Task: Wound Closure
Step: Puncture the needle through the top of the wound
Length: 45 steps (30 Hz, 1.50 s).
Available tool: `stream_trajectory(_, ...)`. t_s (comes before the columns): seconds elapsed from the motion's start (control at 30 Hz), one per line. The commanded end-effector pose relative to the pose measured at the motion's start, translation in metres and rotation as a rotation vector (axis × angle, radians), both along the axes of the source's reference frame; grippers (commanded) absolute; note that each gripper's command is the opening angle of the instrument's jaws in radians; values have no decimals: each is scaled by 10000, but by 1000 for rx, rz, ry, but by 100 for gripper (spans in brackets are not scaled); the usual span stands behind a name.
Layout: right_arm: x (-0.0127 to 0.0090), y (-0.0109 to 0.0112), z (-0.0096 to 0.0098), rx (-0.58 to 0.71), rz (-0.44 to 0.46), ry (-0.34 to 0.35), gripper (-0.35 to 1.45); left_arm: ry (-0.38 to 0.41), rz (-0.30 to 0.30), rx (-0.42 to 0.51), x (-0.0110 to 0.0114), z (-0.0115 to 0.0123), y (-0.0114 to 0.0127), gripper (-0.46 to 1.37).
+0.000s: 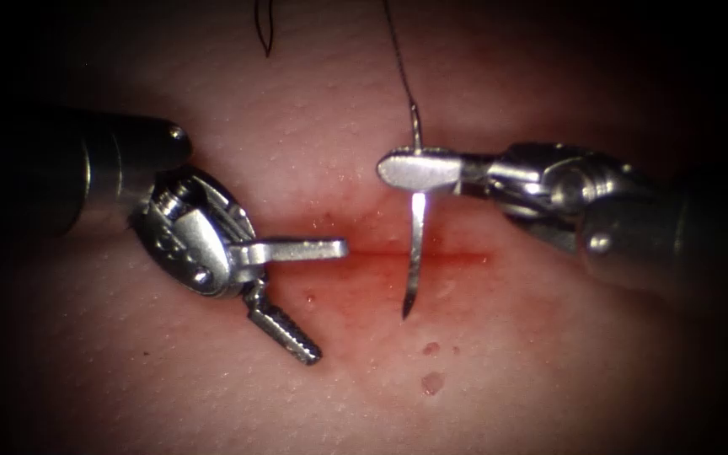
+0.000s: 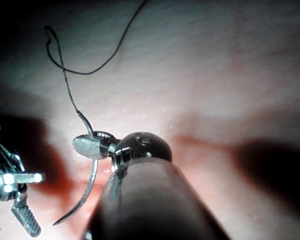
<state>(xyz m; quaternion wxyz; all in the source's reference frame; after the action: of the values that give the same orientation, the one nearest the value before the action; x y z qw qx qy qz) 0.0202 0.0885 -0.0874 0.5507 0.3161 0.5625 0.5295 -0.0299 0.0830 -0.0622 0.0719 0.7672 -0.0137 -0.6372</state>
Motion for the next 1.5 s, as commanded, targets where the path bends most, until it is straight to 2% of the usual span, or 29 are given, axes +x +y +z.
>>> stream_trajectory(0.03, 0, -1, 1, -19, -11, 2, -35, 20, -14, 18, 4, 1, -5, 66)
stream_trajectory(0.1, 0, 1, 1, -37, -12, 10, -35, 57, -52, 64, 9, 2, -5, 67)
stream_trajectory(0.2, -1, 7, -1, -80, -23, 20, -35, 153, -198, 118, 16, 5, -5, 67)
stream_trajectory(0.3, -2, 12, -2, -111, -26, 19, -35, 224, -256, 165, 20, 9, -5, 58)
stream_trajectory(0.37, -2, 13, -2, -116, -25, 21, -35, 238, -269, 182, 21, 10, -5, 54)
stream_trajectory(0.47, -4, 17, -3, -161, -44, 10, -35, 285, -313, 209, 23, 16, -7, 29)
stream_trajectory(0.53, -5, 19, -3, -190, -56, -1, -35, 314, -338, 212, 22, 21, -8, 24)
stream_trajectory(0.6, -5, 20, -4, -212, -62, -6, -35, 341, -347, 208, 22, 25, -10, 22)
stream_trajectory(0.77, -1, 22, -2, -293, -73, -22, -35, 451, -359, 206, 22, 40, -18, -10)
stream_trajectory(1.0, 5, 25, 0, -420, -94, -40, -35, 593, -363, 265, 23, 59, -32, -11)
stream_trajectory(1.17, 7, 27, 1, -595, -124, -15, -35, 664, -359, 301, 23, 73, -39, -12)
stream_trajectory(1.2, 7, 27, 1, -595, -124, -15, -35, 664, -359, 301, 23, 73, -39, -12)
stream_trajectory(1.27, 8, 27, 1, -676, -141, 23, -35, 678, -369, 312, 23, 81, -40, -13)
stream_trajectory(1.5, 10, 26, 0, -738, -156, 50, -35, 715, -366, 340, 25, 102, -38, -15)
